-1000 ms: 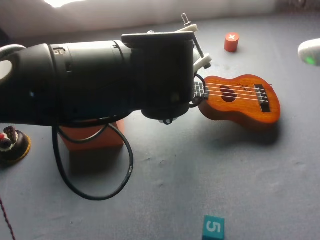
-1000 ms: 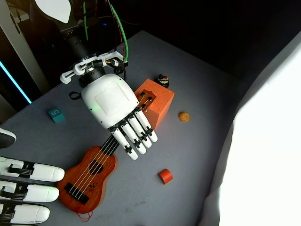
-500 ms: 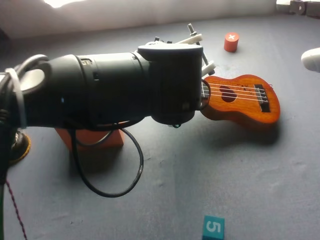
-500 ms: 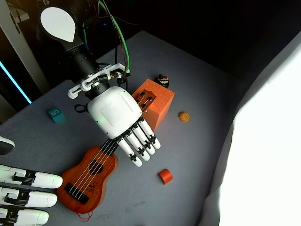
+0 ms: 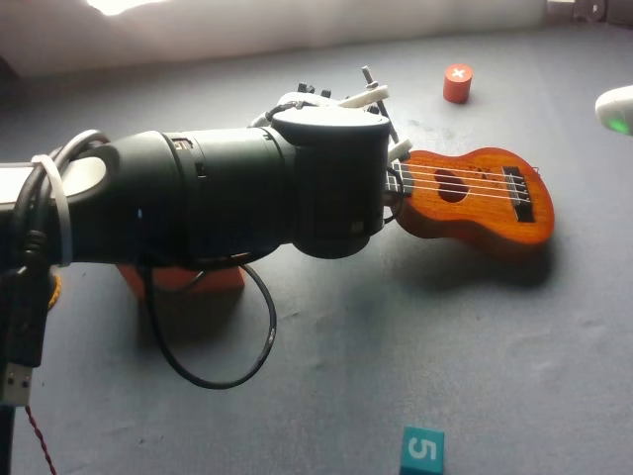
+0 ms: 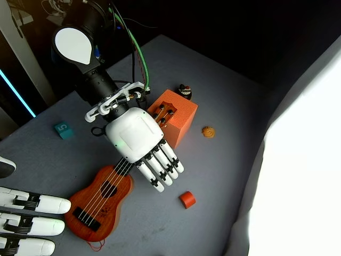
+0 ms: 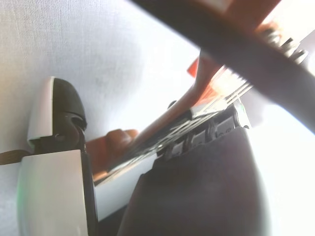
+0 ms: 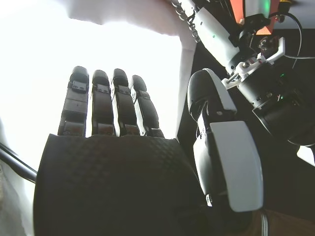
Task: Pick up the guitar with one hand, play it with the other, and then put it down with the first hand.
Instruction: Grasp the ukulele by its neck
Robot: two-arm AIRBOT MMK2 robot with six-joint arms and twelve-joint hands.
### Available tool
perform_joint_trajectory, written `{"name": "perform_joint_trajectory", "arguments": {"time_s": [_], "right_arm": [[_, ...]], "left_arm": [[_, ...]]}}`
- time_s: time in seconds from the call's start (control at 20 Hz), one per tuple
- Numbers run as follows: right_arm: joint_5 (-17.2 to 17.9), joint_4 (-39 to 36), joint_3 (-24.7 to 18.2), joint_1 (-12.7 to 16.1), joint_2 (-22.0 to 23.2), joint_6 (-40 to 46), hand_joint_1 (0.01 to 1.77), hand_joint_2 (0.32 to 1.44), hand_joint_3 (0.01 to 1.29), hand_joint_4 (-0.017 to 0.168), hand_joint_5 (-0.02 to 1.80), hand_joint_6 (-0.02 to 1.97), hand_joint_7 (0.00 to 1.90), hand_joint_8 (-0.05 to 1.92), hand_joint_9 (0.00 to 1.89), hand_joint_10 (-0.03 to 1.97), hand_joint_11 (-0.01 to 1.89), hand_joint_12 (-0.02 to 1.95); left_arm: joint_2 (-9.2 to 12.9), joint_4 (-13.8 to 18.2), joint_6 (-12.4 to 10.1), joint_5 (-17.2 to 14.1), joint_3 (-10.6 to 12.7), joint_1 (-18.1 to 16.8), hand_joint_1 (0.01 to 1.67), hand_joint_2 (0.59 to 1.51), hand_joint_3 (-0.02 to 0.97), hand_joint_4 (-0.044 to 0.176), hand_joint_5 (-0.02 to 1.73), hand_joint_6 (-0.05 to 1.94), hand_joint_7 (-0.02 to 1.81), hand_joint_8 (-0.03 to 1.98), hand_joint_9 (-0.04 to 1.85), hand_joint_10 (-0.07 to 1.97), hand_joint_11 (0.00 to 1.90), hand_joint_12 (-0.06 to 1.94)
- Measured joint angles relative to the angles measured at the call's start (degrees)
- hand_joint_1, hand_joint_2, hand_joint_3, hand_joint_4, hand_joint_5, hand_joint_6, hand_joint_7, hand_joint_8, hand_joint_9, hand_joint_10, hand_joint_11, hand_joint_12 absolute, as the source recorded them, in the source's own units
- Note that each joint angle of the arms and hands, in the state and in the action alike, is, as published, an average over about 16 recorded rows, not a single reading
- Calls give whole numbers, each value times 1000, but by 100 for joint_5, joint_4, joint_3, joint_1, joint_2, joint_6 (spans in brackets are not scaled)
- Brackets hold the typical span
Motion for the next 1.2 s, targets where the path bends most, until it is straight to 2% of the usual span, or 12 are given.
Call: {"name": "perform_joint_trajectory", "arguments": {"time_s": [0.45, 0.5, 0.6, 0.85, 1.2], "right_arm": [[37, 0, 1, -1, 0, 0, 482, 1349, 17, -4, 78, 25, 81, 12, 21, -1, 21, -4], [38, 0, 1, -1, 0, 0, 485, 1350, 17, -4, 76, 25, 80, 12, 21, -1, 21, -5], [38, 0, 1, -1, 0, 1, 499, 1351, 16, -4, 74, 25, 77, 11, 20, -1, 21, -4], [37, 0, 1, -2, 0, 7, 523, 1352, 16, -4, 69, 25, 70, 11, 19, -1, 21, -5], [-105, -1, 1, 37, 0, -5, 557, 1354, 16, -4, 83, 25, 81, 11, 26, 0, 21, -5]], "left_arm": [[-31, 70, -32, -78, 105, 67, 1139, 1026, -10, 0, 23, -14, 25, -12, 22, 23, 17, 27], [-31, 70, -33, -81, 108, 69, 1137, 1028, -8, 0, 30, 0, 36, 11, 28, 62, 17, 80], [-31, 70, -33, -87, 111, 73, 1125, 1028, -6, 1, 53, 90, 62, 143, 47, 258, 24, 306], [-27, 71, -34, -107, 119, 83, 1111, 1009, -1, 2, 242, 654, 241, 723, 235, 838, 212, 896], [-20, 74, -37, -144, 128, 96, 1253, 1017, 11, 0, 830, 1507, 811, 1588, 851, 1683, 845, 1722]]}}
